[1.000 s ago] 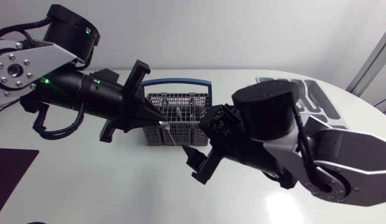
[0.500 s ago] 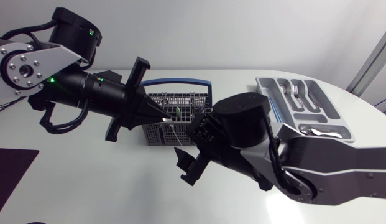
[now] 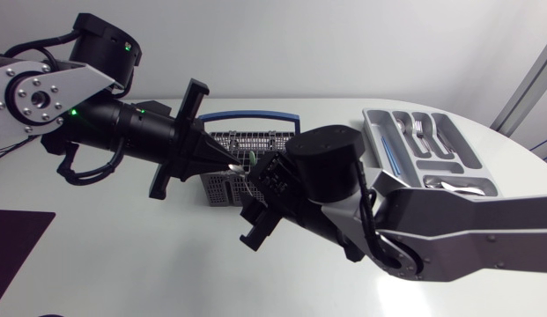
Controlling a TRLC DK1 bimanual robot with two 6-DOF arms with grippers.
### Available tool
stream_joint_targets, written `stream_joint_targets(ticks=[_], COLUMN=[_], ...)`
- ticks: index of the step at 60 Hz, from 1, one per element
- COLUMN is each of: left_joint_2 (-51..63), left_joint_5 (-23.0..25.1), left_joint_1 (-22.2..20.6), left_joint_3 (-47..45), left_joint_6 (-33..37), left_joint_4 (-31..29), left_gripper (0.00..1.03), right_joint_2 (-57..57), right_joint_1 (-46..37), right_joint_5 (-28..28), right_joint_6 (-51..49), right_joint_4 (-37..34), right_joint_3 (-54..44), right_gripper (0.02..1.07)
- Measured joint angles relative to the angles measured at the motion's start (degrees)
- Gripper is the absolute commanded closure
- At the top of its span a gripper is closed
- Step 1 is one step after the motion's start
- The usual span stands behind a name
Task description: Unload the cutlery basket into the drawer organizer.
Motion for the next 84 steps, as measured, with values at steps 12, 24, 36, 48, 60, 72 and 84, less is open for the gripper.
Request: stream_joint_targets(ticks=[12, 24, 36, 48, 60, 72, 84], left_joint_2=[0.04, 0.07, 0.07, 0.07, 0.07, 0.07, 0.07], left_joint_5=[0.07, 0.76, 0.9, 0.9, 0.9, 0.9, 0.9], left_joint_1=[0.15, 0.22, 0.22, 0.22, 0.33, 0.31, 0.33], left_joint_3=[-0.02, -0.02, -0.02, -0.02, -0.02, -0.02, -0.02], left_joint_6=[0.0, 0.0, 0.0, 0.0, 0.0, 0.0, 0.07], left_joint_4=[-0.02, 0.0, 0.0, 0.26, 0.37, 0.37, 0.68], left_gripper=[0.97, 0.97, 0.97, 0.96, 0.81, 0.63, 0.29], right_joint_2=[0.31, 0.31, 0.31, 0.31, 0.28, 0.26, -0.66], right_joint_1=[0.0, 0.42, 0.76, 0.81, 0.87, 0.85, 0.85], right_joint_5=[0.15, 0.35, 0.37, 0.13, -0.31, -0.31, -1.7], right_joint_6=[0.0, 0.0, 0.0, 0.0, -0.02, -0.02, -0.02], right_joint_4=[0.63, 1.27, 1.29, 1.29, 1.31, 1.29, 0.33], right_joint_3=[0.0, 0.02, 0.02, 0.02, 0.02, 0.02, 0.02], right_gripper=[0.73, 0.79, 0.86, 0.96, 1.01, 1.01, 1.01])
